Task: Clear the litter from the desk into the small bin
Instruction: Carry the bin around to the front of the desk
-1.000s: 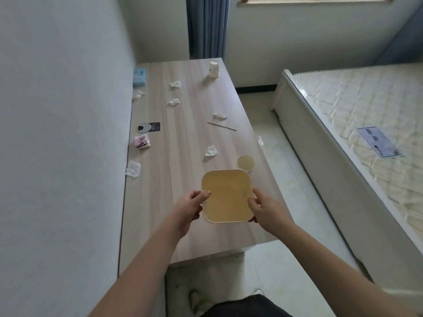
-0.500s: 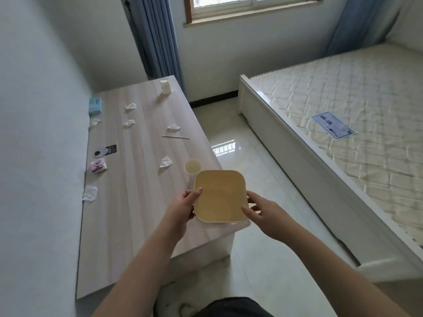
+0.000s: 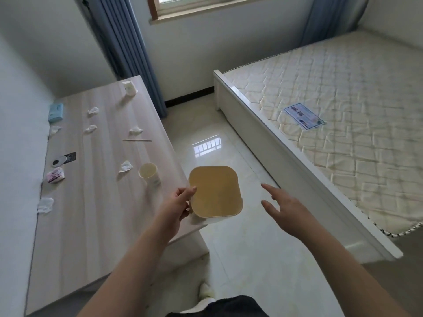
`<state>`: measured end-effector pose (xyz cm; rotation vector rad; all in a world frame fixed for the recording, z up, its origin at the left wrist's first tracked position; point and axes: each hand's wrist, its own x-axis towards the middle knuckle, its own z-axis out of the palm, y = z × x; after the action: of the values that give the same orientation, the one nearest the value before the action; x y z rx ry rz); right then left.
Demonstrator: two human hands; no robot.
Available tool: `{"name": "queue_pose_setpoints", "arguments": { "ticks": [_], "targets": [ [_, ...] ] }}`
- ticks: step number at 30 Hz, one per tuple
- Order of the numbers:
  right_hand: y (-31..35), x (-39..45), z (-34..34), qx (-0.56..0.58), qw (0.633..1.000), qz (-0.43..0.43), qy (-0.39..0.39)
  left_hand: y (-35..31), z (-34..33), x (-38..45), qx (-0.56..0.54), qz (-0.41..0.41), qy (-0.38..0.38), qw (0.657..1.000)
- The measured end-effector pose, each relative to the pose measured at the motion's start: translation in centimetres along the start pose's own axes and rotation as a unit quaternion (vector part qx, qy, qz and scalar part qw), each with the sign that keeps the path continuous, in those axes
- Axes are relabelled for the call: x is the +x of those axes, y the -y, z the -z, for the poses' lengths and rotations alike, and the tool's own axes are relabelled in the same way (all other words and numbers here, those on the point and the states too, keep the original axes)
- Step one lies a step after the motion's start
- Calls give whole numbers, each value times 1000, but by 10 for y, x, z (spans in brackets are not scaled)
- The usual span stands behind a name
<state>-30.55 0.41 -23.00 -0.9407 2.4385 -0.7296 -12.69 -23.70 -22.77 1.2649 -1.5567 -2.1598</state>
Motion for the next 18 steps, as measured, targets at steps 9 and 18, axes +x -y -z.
{"name": "queue_pose_setpoints", "arguments": {
  "ticks": [9,18],
  "targets": [
    [-2,52,2,-177,984,-6,-7,-29,-4,62,13,15,46,999],
    [-6,97,29,-267,962,-25,-49,-58,-27,139,14,38,86,995]
  ]
}}
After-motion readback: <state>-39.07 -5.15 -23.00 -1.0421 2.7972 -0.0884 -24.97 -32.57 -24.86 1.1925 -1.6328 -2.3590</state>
